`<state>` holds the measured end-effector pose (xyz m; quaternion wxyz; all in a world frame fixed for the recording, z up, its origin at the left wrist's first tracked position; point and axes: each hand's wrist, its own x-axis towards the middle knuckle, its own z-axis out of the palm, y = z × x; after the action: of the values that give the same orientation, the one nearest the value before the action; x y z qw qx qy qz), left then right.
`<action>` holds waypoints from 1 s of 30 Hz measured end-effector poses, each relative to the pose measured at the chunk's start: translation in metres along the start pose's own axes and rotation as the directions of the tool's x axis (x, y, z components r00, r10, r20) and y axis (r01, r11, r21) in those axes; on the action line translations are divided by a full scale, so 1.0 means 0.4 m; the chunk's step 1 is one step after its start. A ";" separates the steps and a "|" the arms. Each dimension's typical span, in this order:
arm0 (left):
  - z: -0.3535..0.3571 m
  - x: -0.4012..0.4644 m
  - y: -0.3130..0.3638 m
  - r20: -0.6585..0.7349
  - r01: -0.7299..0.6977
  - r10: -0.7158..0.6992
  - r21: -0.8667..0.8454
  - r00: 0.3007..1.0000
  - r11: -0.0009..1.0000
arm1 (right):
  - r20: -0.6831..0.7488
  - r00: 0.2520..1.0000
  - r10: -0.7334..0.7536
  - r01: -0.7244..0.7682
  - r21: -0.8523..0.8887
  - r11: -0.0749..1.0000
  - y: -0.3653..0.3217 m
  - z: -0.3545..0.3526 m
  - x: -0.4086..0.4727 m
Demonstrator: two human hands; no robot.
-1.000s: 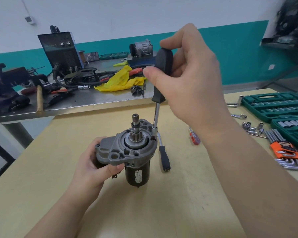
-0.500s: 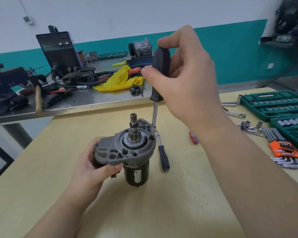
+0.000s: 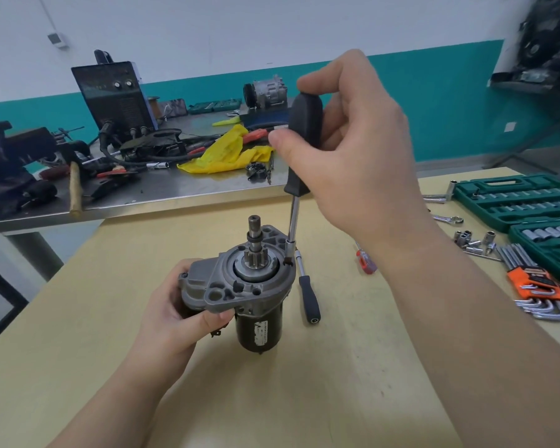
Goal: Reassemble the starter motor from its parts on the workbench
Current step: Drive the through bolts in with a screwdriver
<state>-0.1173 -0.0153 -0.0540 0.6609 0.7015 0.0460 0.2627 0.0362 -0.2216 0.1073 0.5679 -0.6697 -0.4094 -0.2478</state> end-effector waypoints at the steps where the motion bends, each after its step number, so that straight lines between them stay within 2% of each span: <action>1: 0.000 0.000 0.000 0.001 0.001 -0.001 -0.002 1.000 1.000 | -0.009 1.000 -0.002 0.002 -0.014 1.000 0.000 0.002 -0.001; 2: 0.000 0.000 0.001 0.001 0.002 -0.002 -0.005 1.000 1.000 | 0.015 1.000 0.006 -0.006 0.020 1.000 0.002 0.002 0.001; 4: 0.000 -0.001 0.003 -0.004 0.004 -0.004 -0.009 1.000 1.000 | 0.127 0.990 0.058 -0.086 0.219 0.972 0.003 -0.005 0.008; 6: 0.001 -0.002 0.003 -0.007 0.005 -0.005 -0.009 1.000 1.000 | 0.271 0.959 0.082 -0.202 0.454 0.868 0.002 -0.018 0.013; 8: 0.001 -0.001 0.003 -0.008 0.003 -0.003 -0.010 1.000 1.000 | 0.346 0.936 0.056 -0.247 0.538 0.806 -0.001 -0.030 0.015; 10: 0.001 -0.001 0.002 -0.005 0.000 0.000 -0.008 1.000 1.000 | 0.286 0.958 0.036 -0.171 0.464 0.869 -0.003 -0.032 0.014; 12: 0.000 0.000 0.000 -0.002 -0.002 0.002 -0.004 1.000 1.000 | 0.133 0.991 0.034 -0.067 0.252 0.965 -0.001 -0.021 0.010; 14: -0.001 -0.001 0.000 -0.004 -0.002 0.002 -0.004 1.000 1.000 | -0.010 1.000 0.015 -0.014 0.071 0.997 0.000 -0.005 0.003; 15: -0.001 -0.001 0.000 -0.005 -0.001 0.001 -0.003 1.000 1.000 | -0.030 1.000 0.005 -0.004 0.049 0.999 -0.001 0.000 0.001; 17: -0.001 -0.001 0.000 -0.005 -0.002 0.002 -0.002 1.000 1.000 | 0.027 0.999 0.028 -0.032 0.147 0.989 -0.001 0.000 0.004; 20: -0.003 -0.001 -0.002 -0.003 -0.004 0.004 -0.006 1.000 1.000 | 0.259 0.962 0.085 -0.199 0.453 0.869 0.001 -0.015 0.010; 22: -0.004 -0.001 -0.003 -0.001 -0.001 0.001 -0.006 1.000 1.000 | 0.344 0.936 0.073 -0.254 0.516 0.818 0.003 -0.025 0.013; 24: -0.004 -0.002 -0.003 0.001 -0.001 0.001 -0.008 1.000 1.000 | 0.301 0.950 0.077 -0.220 0.476 0.852 0.002 -0.025 0.012; 26: -0.003 -0.001 -0.002 0.002 0.001 -0.001 -0.002 1.000 1.000 | 0.139 0.987 0.080 -0.117 0.287 0.951 0.006 -0.013 0.009; 28: -0.002 0.000 -0.002 -0.001 0.000 0.000 0.000 1.000 1.000 | -0.008 0.999 0.038 -0.037 0.074 0.997 0.008 0.003 0.003; 30: -0.003 0.000 -0.002 -0.005 -0.001 0.001 -0.007 1.000 1.000 | -0.013 1.000 0.018 -0.017 0.066 0.998 0.008 0.008 0.002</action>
<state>-0.1176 -0.0140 -0.0548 0.6629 0.6987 0.0461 0.2650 0.0389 -0.2184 0.1052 0.5947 -0.6525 -0.4074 -0.2336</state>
